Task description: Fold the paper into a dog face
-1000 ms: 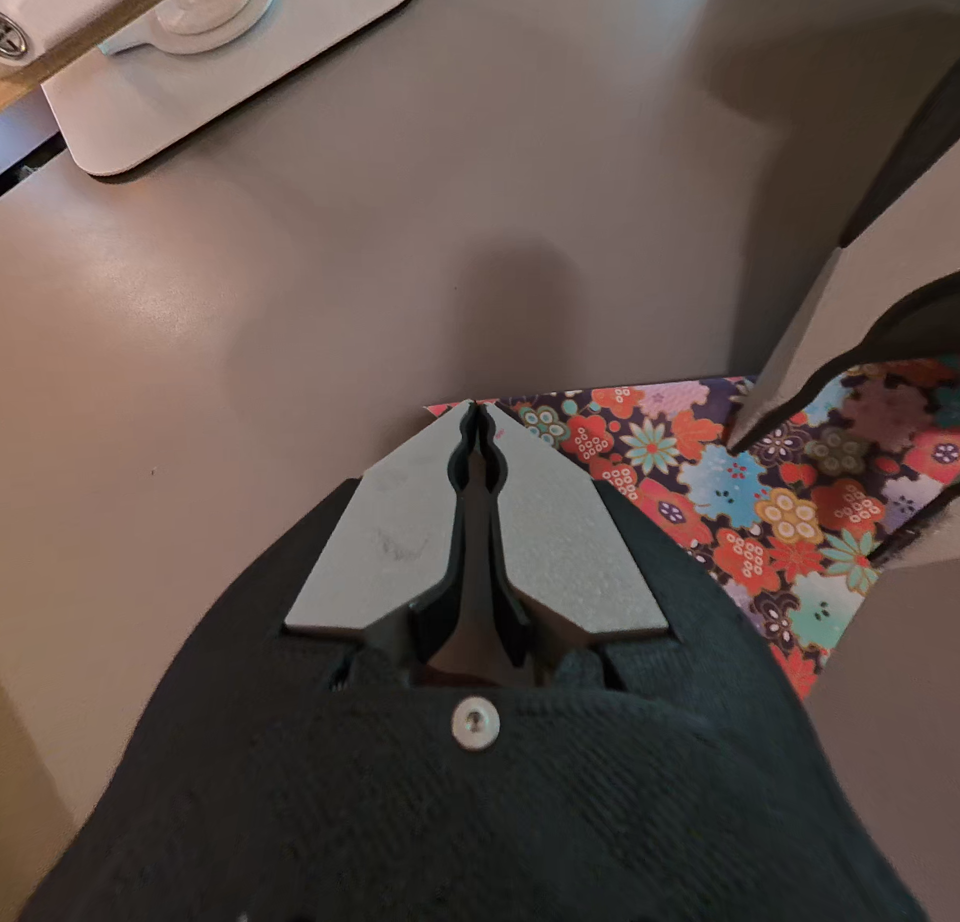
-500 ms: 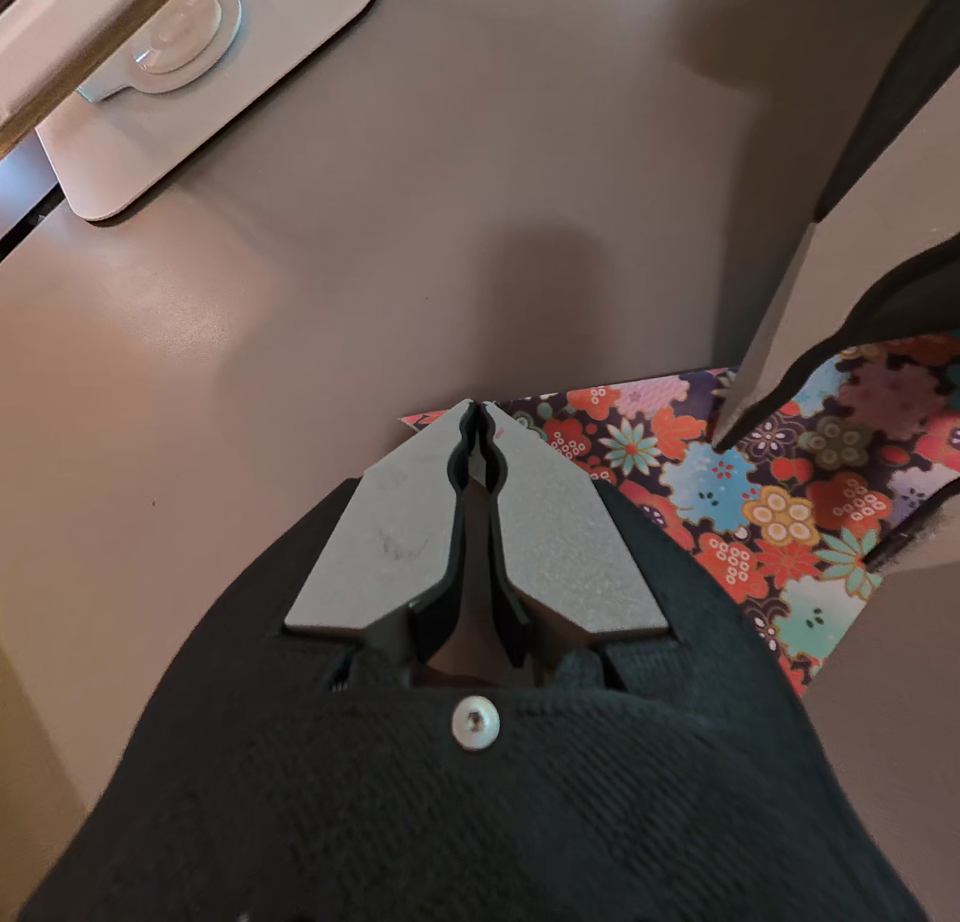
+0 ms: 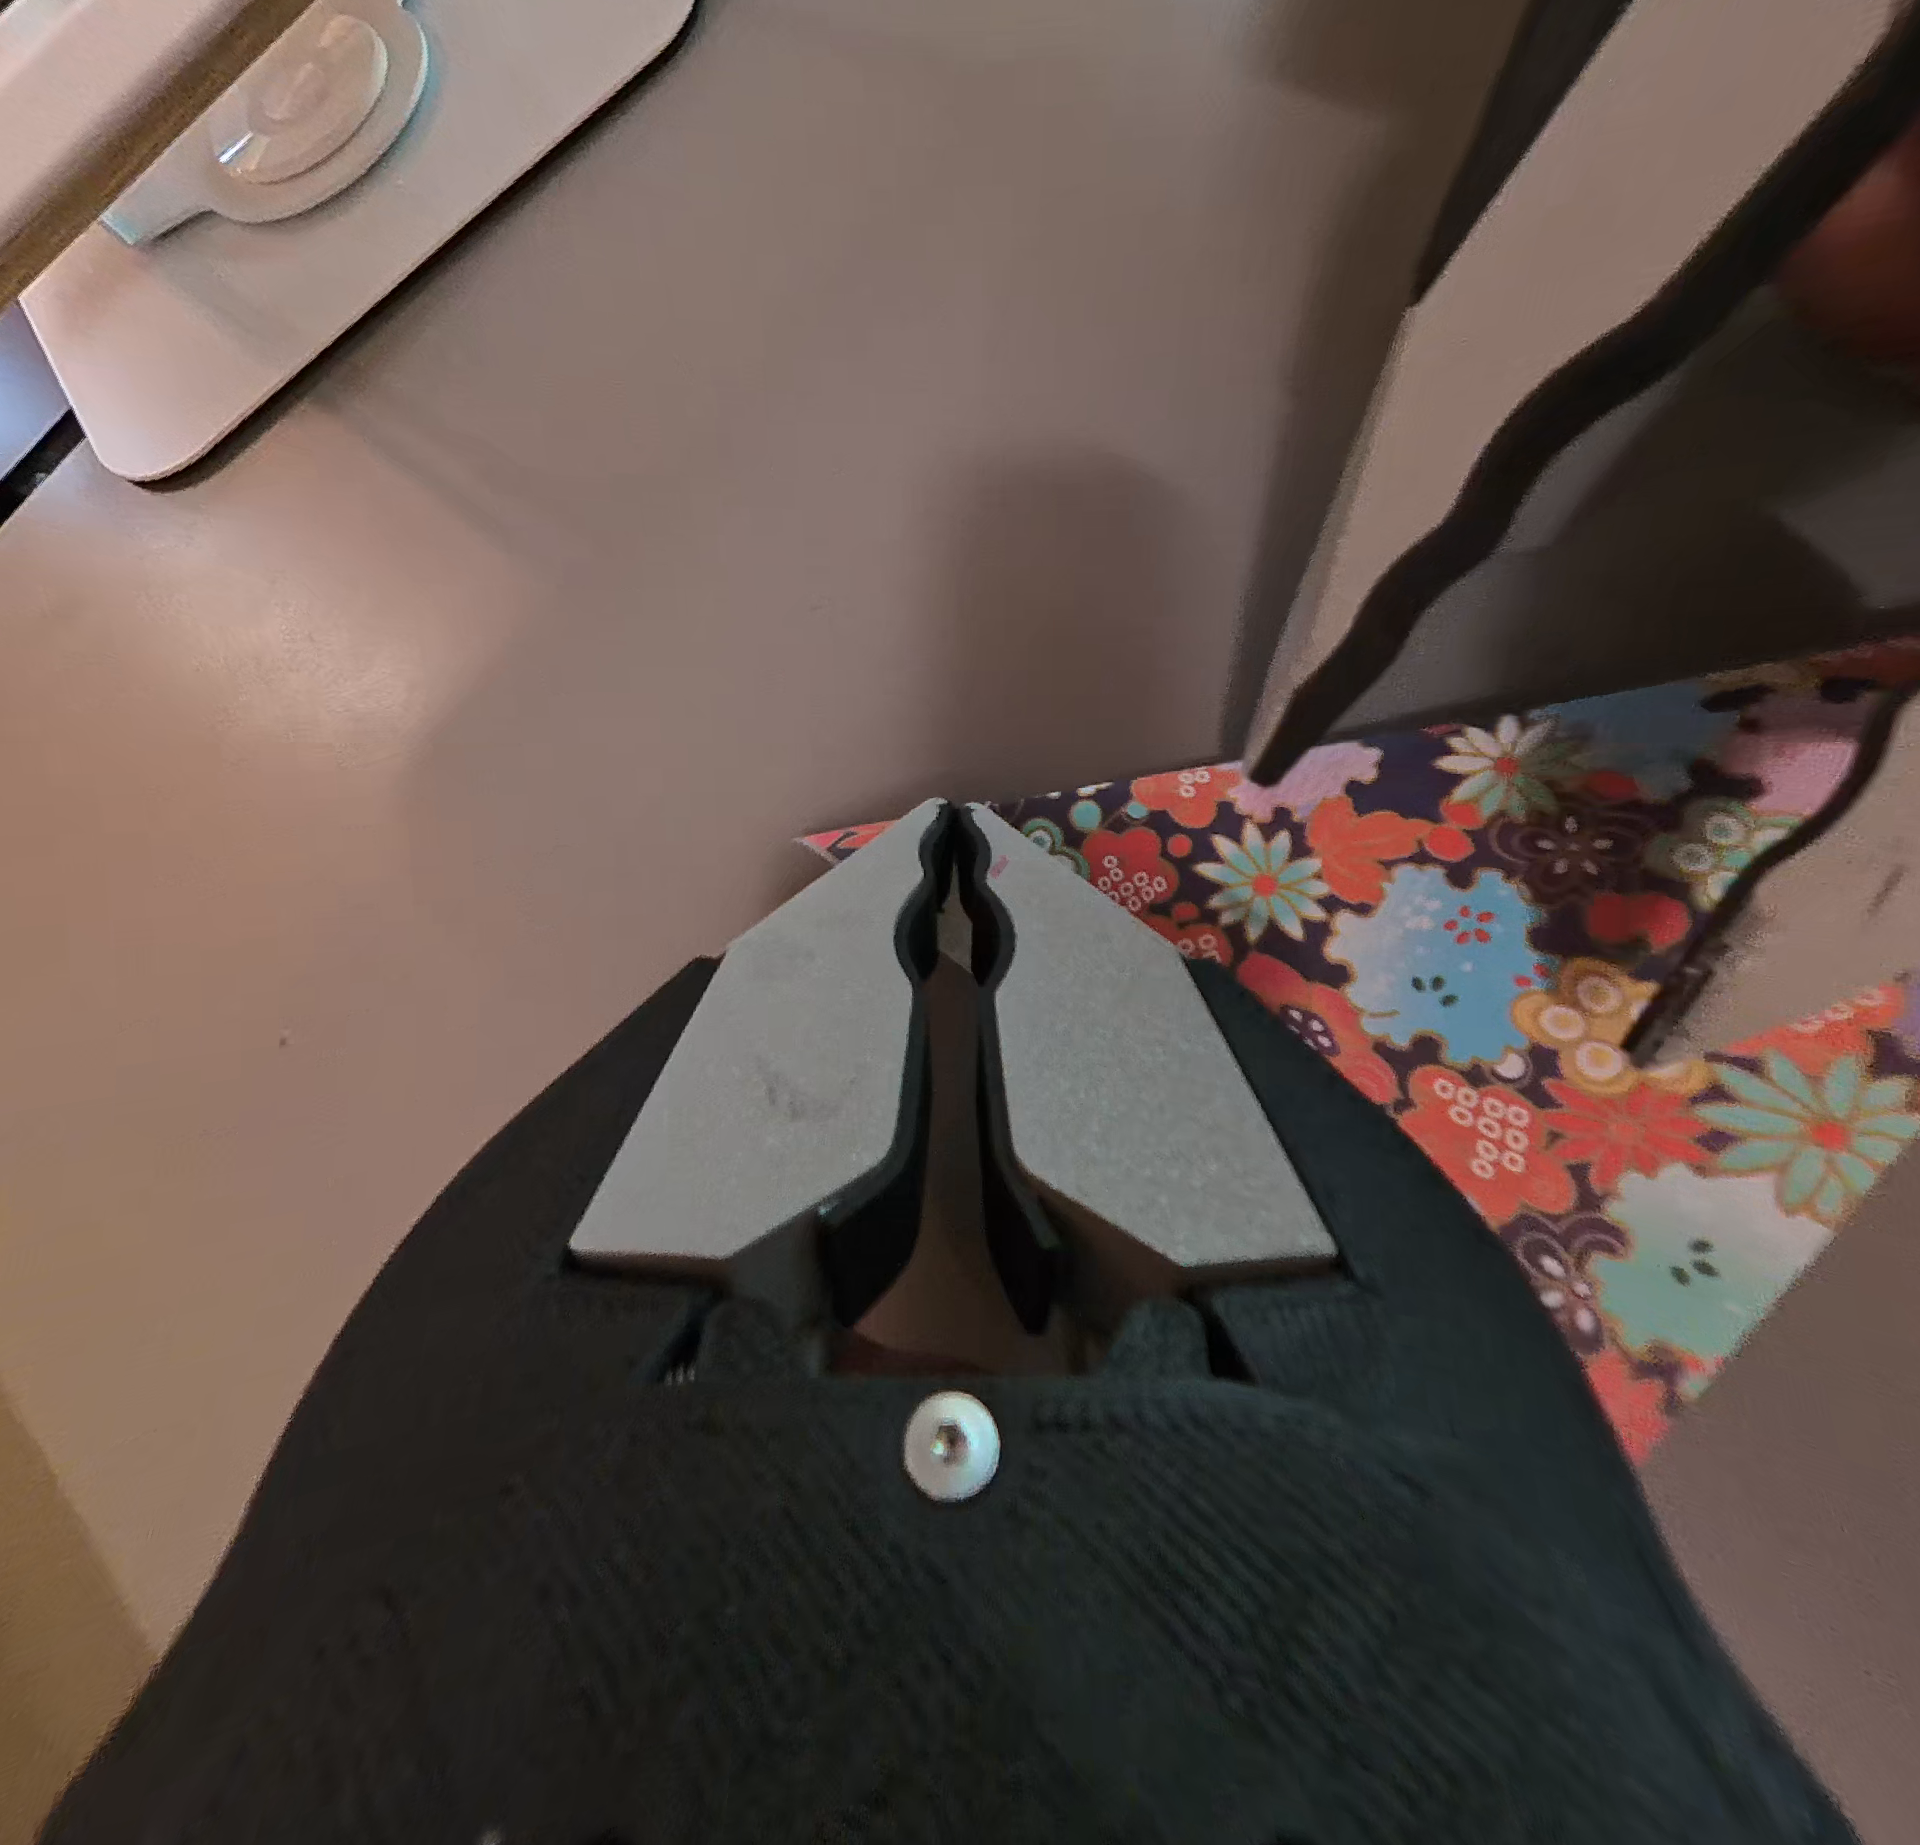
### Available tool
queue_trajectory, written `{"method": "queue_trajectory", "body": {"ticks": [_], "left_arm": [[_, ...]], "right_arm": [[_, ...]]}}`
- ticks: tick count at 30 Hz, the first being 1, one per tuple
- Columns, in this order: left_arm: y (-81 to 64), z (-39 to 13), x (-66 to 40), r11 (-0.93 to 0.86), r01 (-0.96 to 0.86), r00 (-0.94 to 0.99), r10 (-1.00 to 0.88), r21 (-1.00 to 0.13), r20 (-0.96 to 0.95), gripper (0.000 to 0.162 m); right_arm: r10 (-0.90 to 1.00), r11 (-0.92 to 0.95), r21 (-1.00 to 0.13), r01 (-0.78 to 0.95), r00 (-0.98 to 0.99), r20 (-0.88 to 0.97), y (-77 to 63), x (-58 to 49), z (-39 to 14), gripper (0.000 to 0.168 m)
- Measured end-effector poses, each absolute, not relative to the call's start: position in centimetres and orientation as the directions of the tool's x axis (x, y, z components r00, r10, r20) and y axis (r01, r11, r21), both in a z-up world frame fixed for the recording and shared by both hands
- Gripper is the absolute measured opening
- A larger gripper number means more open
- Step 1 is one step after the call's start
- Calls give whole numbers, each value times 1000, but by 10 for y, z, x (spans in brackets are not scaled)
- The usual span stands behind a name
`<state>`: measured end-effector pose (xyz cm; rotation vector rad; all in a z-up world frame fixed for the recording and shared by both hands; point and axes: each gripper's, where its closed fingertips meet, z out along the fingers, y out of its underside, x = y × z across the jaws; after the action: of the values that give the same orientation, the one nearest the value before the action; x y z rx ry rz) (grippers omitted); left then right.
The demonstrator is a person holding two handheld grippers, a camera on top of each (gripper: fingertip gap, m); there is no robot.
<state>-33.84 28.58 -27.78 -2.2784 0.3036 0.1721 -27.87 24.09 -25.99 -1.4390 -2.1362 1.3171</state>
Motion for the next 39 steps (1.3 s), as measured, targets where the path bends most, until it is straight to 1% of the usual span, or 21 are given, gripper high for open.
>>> {"method": "queue_trajectory", "body": {"ticks": [5,7,14,19,29,32,33,35,36,39], "left_arm": [[285,-278,-326,-611,-352,936,-238,-709,-259,0],[285,-278,-324,-604,-375,927,-246,-704,-283,0],[285,-278,-324,-607,-360,933,-247,-709,-263,0],[285,-278,-326,-614,-342,940,-232,-711,-252,0],[285,-278,-330,-625,-308,951,-215,-718,-221,0],[285,-278,-330,-624,-311,950,-215,-717,-225,0],[284,-278,-330,-624,-312,950,-215,-716,-227,0],[284,-278,-331,-625,-312,950,-212,-716,-230,0],[284,-278,-332,-625,-311,950,-209,-716,-231,0],[284,-278,-333,-626,-309,951,-206,-716,-230,0]], "right_arm": [[824,150,-765,626,-507,-254,236,-277,-266,61],[825,171,-756,631,-512,-241,234,-275,-269,62],[813,148,-752,642,-512,-277,232,-270,-268,67],[791,150,-748,646,-532,-301,230,-261,-267,64],[740,185,-745,641,-590,-323,225,-238,-266,66],[715,187,-741,645,-607,-348,222,-227,-266,64],[701,192,-736,649,-616,-361,220,-223,-266,62],[660,211,-717,664,-638,-396,216,-210,-267,43],[642,216,-709,671,-645,-415,213,-205,-267,36],[600,221,-683,696,-650,-467,209,-194,-268,26]]}}
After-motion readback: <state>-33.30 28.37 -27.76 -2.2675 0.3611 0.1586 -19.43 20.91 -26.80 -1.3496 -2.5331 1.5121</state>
